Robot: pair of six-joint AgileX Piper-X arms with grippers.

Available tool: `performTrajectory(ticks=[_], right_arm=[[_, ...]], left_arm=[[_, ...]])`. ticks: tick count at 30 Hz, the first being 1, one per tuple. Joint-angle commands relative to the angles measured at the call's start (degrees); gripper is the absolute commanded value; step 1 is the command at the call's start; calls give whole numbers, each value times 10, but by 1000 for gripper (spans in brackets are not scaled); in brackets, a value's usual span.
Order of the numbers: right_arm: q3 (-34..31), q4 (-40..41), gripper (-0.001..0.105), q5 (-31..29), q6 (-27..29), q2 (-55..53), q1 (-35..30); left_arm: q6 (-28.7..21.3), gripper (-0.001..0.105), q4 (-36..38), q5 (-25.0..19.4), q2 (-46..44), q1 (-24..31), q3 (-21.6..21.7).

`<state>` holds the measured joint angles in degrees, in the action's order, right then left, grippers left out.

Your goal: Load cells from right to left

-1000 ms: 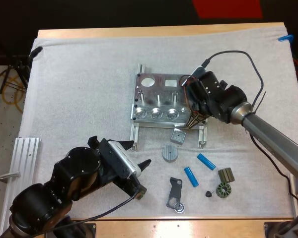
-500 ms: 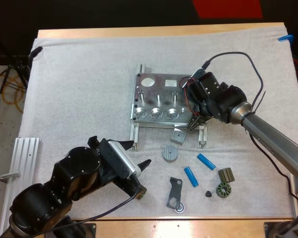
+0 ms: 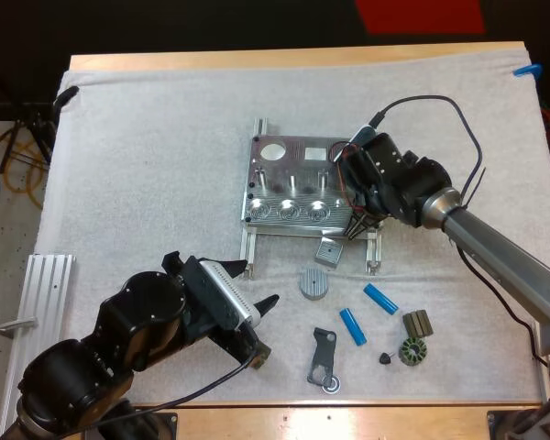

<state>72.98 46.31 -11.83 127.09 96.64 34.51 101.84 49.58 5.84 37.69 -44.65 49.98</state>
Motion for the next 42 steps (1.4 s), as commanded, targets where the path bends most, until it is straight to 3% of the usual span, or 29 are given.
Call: performTrajectory(ticks=[1,7,18,32,42], right_arm=[[2,-11,1,5,4,6,-3],[2,-10,4,-10,4,6,-3],[2,-24,43,-17,-9,-1,-3],[2,-32,44,-24,-9,-63,-3],[-5,-32,44,-32,-8,-47,-3]], left_arm=[[8,59,-2,-13,-1,-1,4],[8,59,-2,-13,-1,-1,4],[8,59,-2,-13,-1,-1,4],[8,59,-2,-13,-1,-1,4],[8,59,-2,-13,-1,-1,4]])
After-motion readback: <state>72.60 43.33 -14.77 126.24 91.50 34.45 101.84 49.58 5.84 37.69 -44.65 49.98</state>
